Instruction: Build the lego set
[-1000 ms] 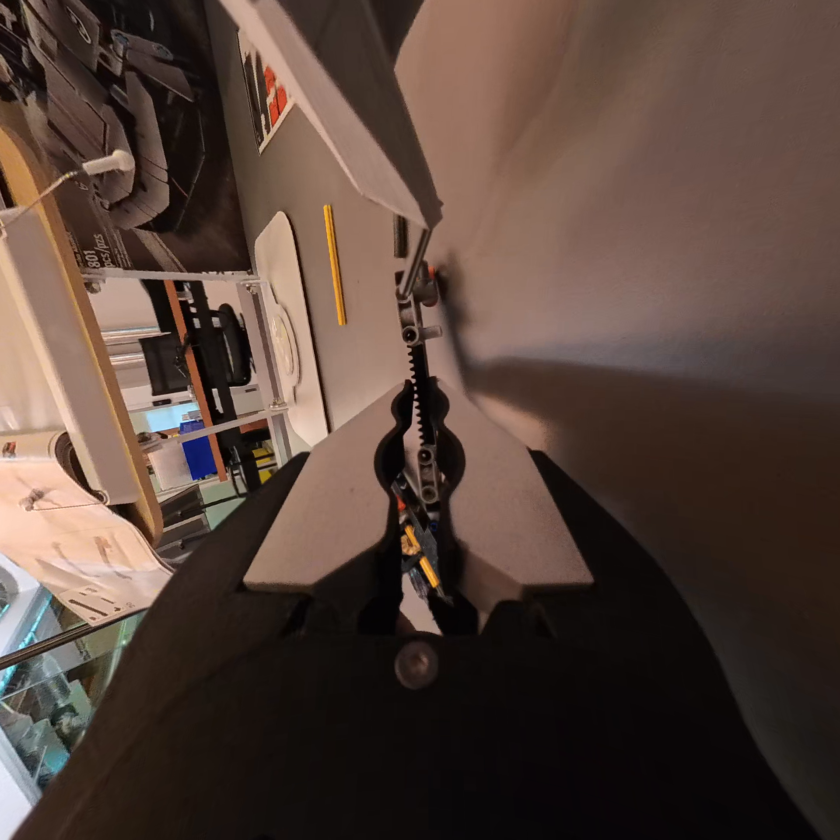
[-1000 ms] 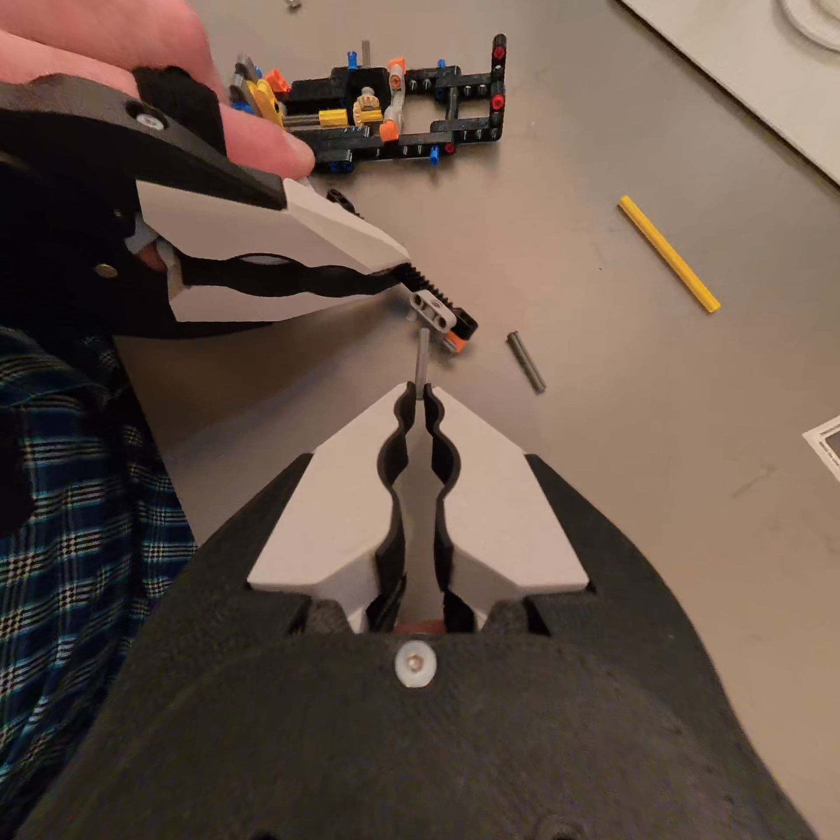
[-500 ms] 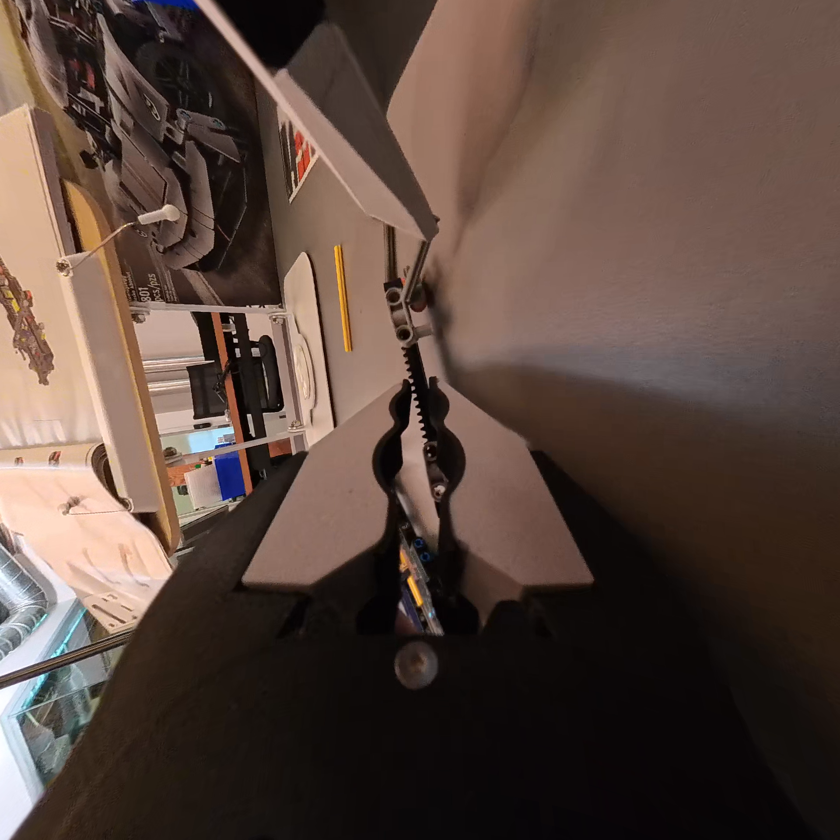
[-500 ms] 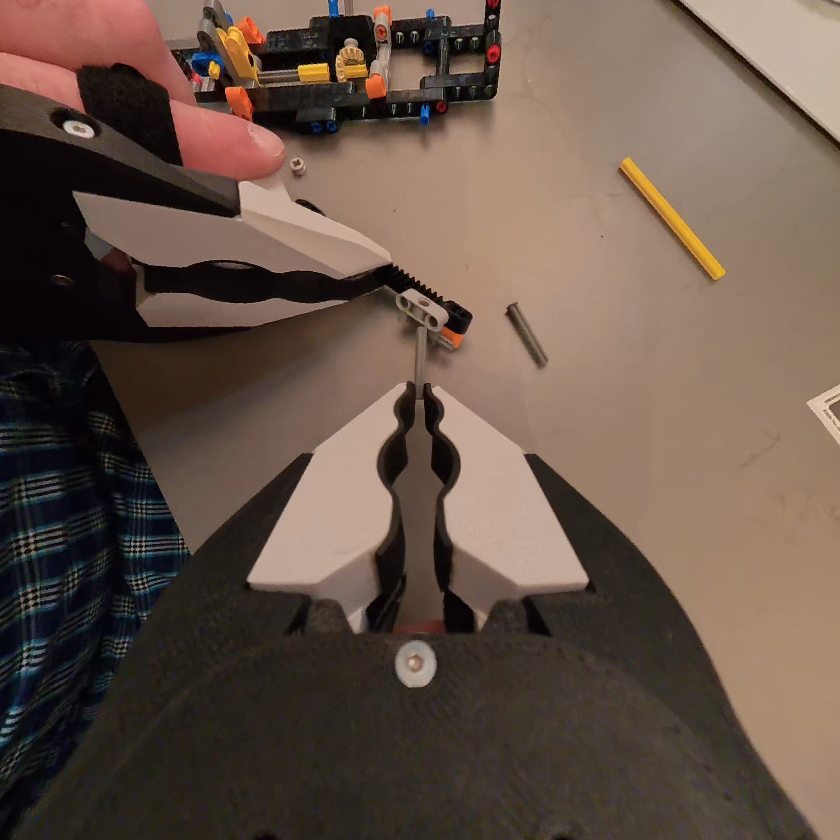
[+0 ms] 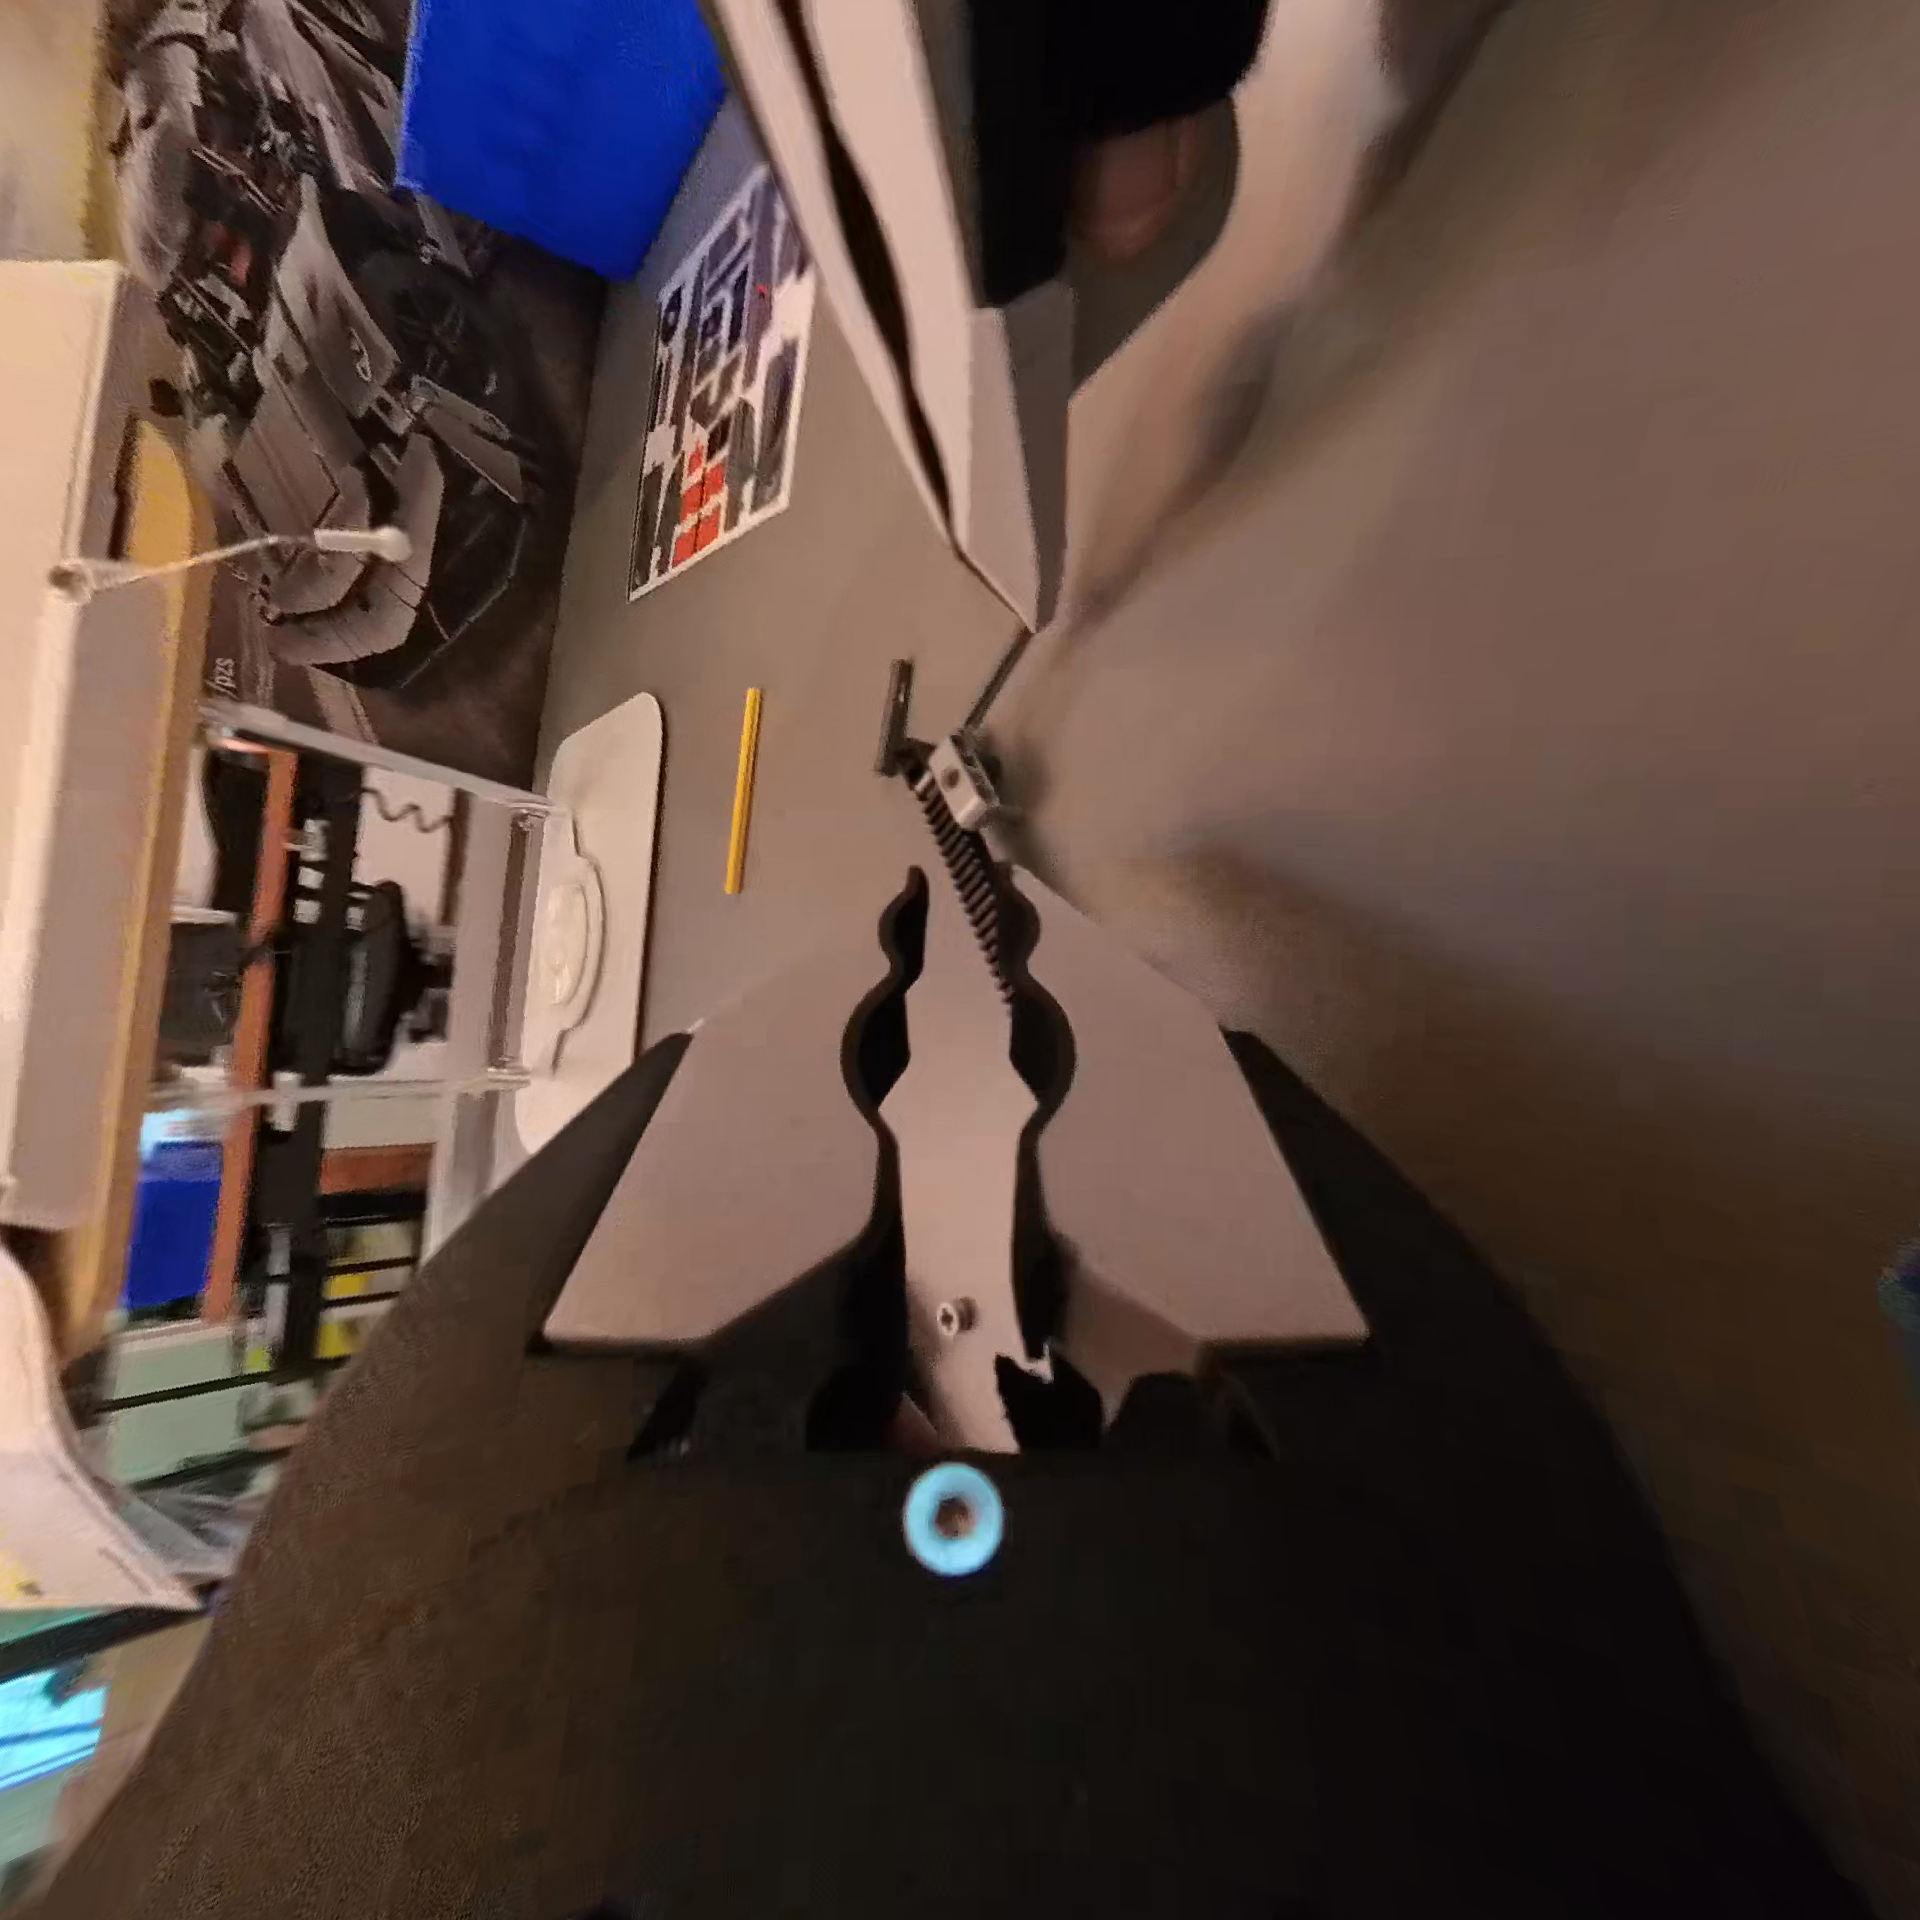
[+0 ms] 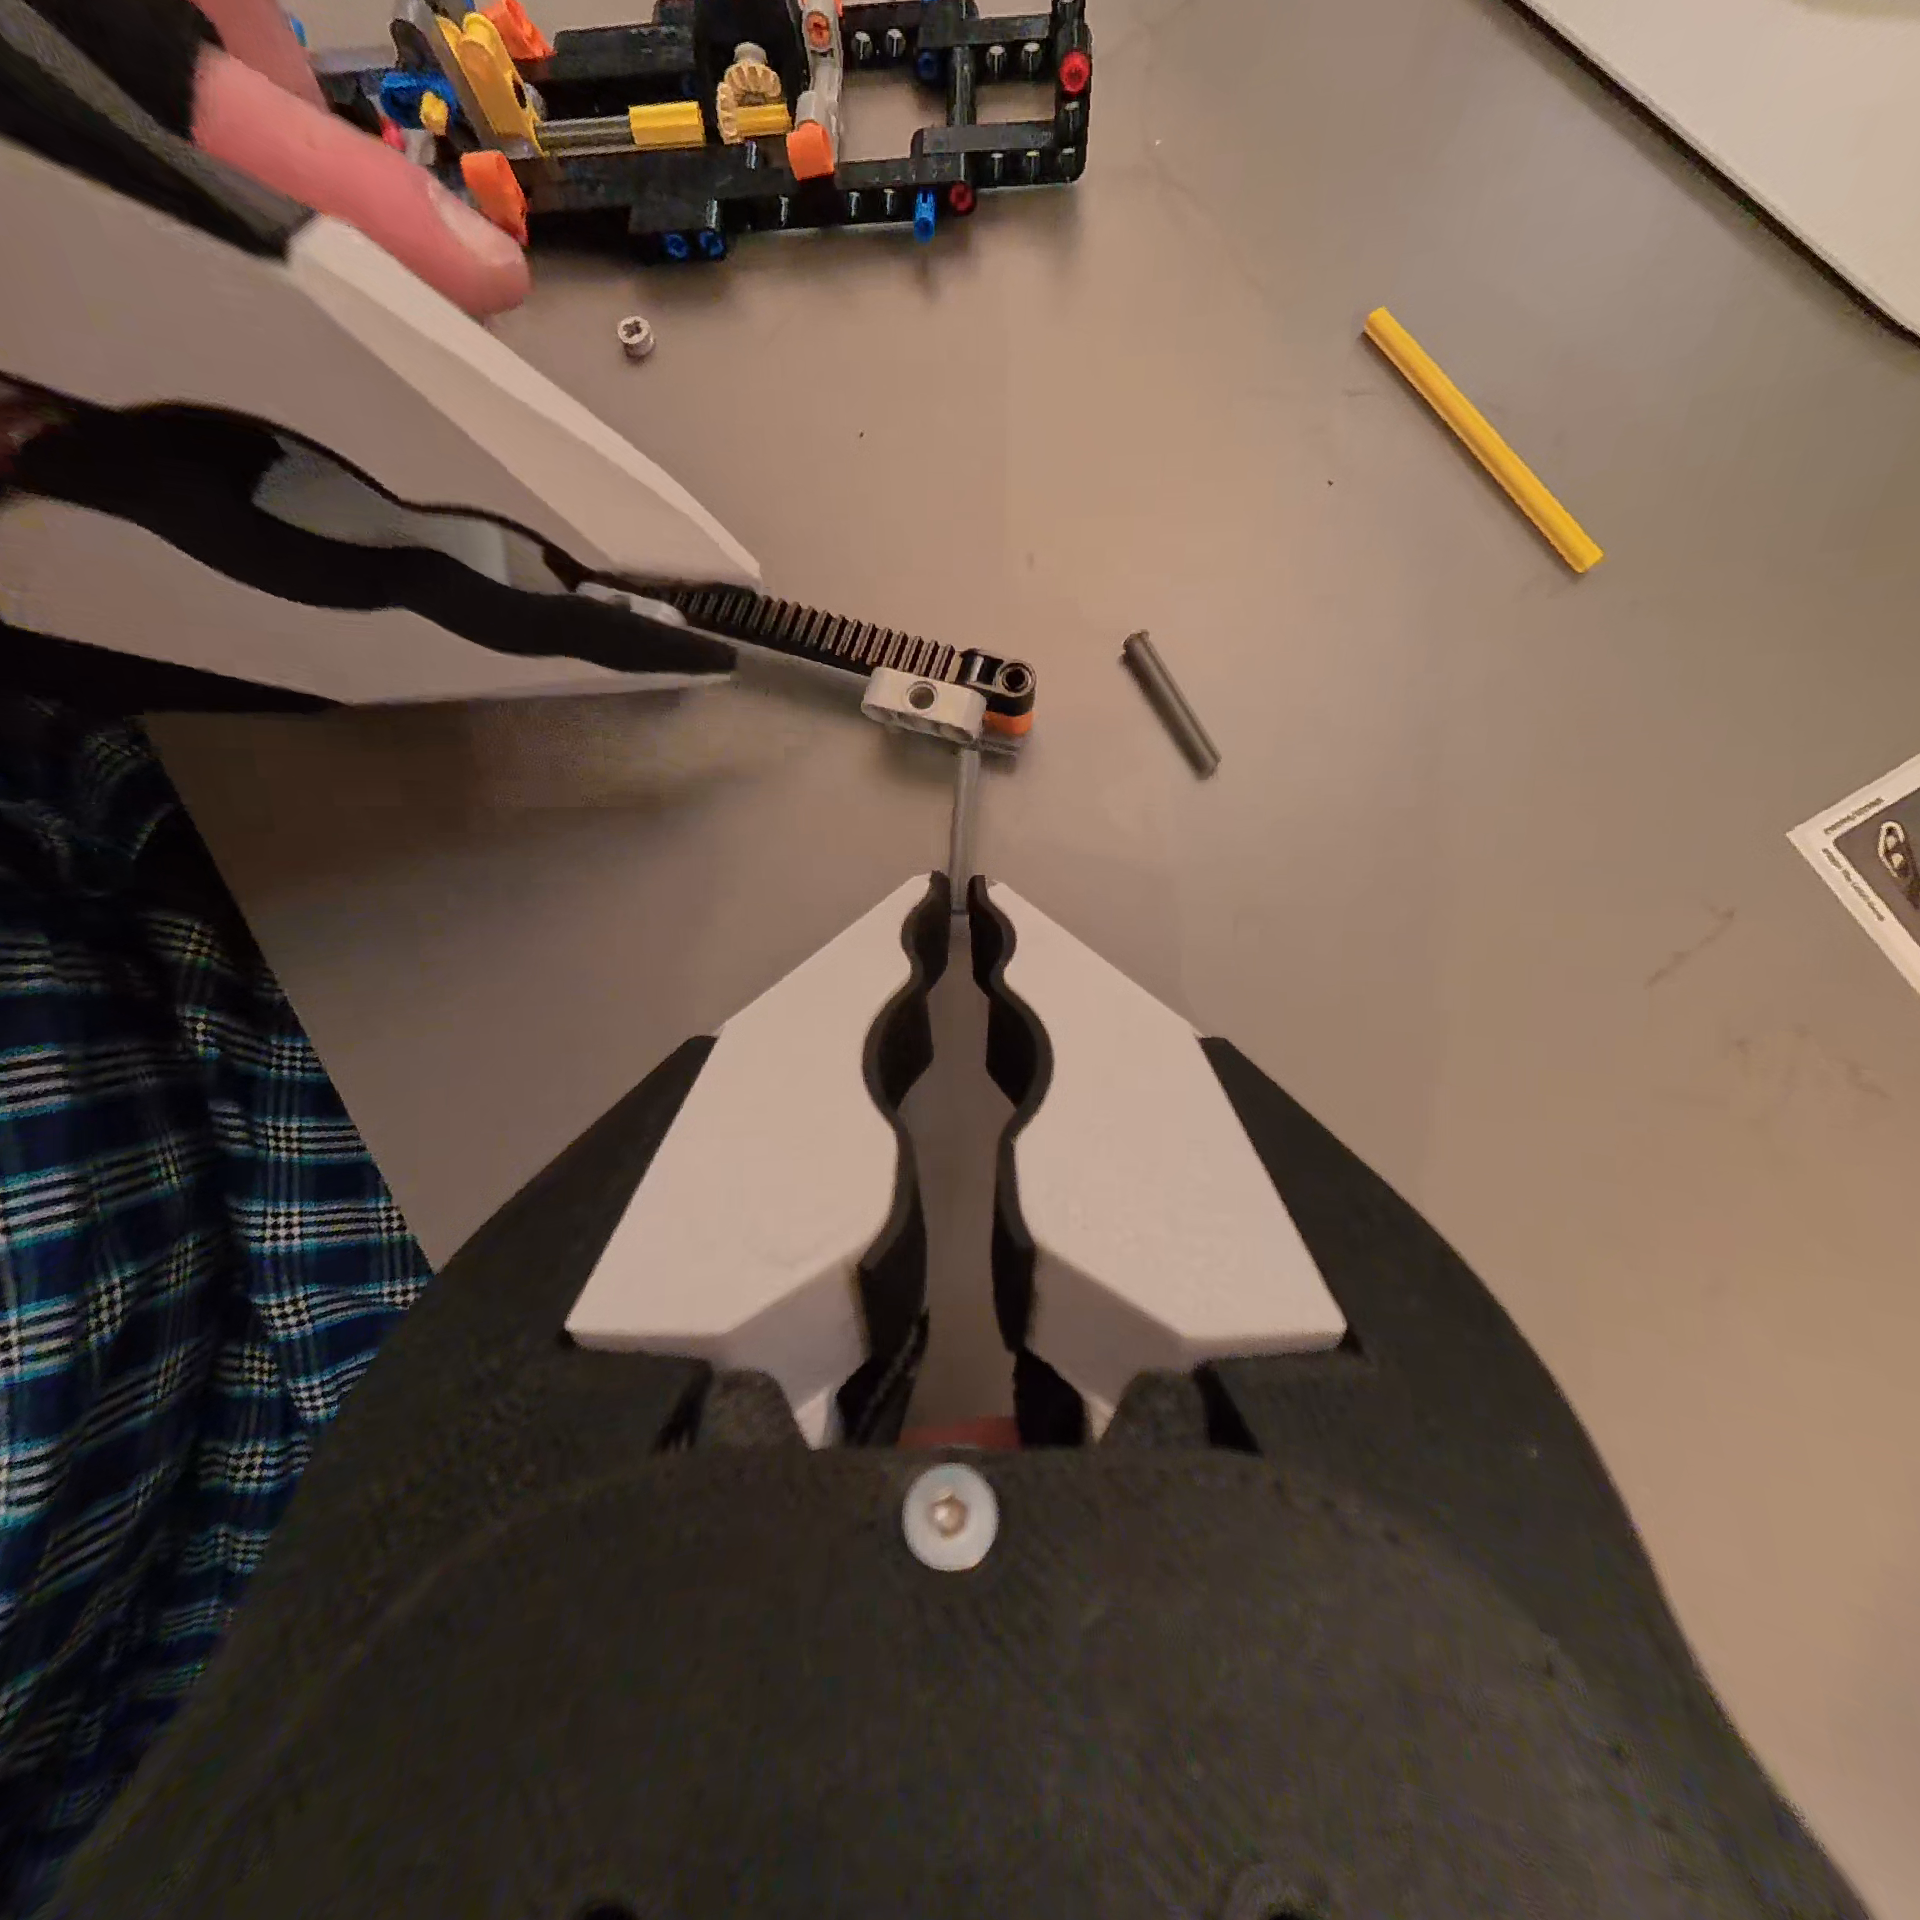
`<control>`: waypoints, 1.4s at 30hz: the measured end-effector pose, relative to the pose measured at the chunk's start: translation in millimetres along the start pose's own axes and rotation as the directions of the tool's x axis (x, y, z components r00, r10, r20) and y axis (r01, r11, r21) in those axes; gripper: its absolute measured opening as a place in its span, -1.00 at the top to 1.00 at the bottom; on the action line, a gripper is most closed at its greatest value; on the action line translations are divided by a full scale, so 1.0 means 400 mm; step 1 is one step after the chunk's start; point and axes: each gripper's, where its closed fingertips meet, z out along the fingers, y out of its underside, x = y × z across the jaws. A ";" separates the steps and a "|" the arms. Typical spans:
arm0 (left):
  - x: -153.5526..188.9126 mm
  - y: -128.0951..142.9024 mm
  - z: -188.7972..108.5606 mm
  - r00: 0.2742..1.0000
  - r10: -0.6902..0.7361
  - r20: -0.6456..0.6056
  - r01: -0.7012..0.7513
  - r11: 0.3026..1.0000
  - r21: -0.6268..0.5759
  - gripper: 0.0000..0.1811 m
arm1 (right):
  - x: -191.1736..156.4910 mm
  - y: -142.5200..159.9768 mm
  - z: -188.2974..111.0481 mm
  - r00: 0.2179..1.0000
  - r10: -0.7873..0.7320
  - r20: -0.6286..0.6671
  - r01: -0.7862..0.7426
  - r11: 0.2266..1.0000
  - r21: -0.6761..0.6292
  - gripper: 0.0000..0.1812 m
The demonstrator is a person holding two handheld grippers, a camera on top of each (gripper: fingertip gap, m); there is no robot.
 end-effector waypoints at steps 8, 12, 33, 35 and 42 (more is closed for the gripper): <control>-0.003 0.020 0.032 0.849 -0.441 -0.290 0.418 0.897 -0.142 0.68 | -0.008 -0.006 -0.002 1.000 0.020 0.015 -0.020 1.000 0.016 0.99; 0.007 0.012 0.059 0.774 -0.532 -0.344 0.497 0.847 -0.191 0.66 | -0.008 -0.008 0.002 1.000 0.019 0.011 -0.019 1.000 0.015 0.99; 0.014 0.019 0.078 0.794 -0.551 -0.256 0.494 0.831 -0.254 0.92 | 0.001 -0.025 0.016 0.999 0.048 -0.010 -0.048 0.998 0.032 0.99; 0.013 0.020 0.078 0.789 -0.558 -0.257 0.502 0.827 -0.253 0.92 | 0.003 -0.025 0.018 0.999 0.029 -0.029 -0.028 0.999 0.031 1.00; 0.011 0.024 0.080 0.760 -0.593 -0.265 0.534 0.803 -0.265 0.92 | 0.009 -0.031 0.021 0.988 -0.088 -0.127 0.094 0.995 0.041 1.00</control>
